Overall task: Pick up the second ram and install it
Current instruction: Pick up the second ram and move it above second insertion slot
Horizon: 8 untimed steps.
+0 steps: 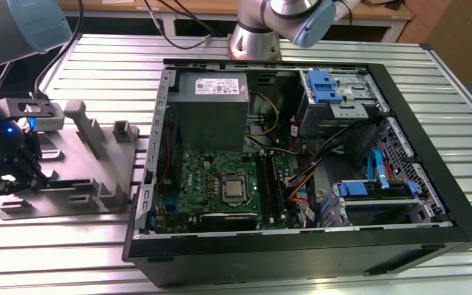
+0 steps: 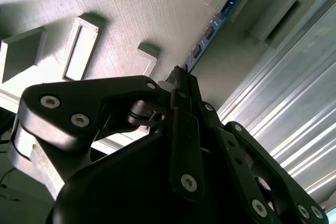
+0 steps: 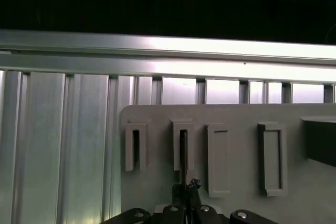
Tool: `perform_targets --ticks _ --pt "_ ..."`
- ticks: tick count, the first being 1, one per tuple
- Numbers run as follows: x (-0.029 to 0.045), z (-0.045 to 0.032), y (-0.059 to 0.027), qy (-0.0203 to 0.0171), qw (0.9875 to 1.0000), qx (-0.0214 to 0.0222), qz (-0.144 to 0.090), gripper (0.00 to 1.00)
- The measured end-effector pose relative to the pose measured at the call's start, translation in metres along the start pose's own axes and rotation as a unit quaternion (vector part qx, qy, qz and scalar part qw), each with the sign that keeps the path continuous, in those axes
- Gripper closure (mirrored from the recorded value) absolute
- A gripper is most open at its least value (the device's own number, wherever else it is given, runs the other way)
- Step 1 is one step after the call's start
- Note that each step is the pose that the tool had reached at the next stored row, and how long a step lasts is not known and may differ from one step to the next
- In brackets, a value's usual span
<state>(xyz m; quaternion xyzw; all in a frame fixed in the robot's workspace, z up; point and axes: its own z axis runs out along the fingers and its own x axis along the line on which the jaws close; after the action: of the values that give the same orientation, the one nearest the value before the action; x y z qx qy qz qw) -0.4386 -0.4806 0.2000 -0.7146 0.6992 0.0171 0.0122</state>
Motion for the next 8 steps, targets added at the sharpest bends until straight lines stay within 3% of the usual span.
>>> perform_targets --ticks 8 --pt "0.0000 0.0000 0.0000 0.0000 1.0000 0.0001 0.003 0.87"
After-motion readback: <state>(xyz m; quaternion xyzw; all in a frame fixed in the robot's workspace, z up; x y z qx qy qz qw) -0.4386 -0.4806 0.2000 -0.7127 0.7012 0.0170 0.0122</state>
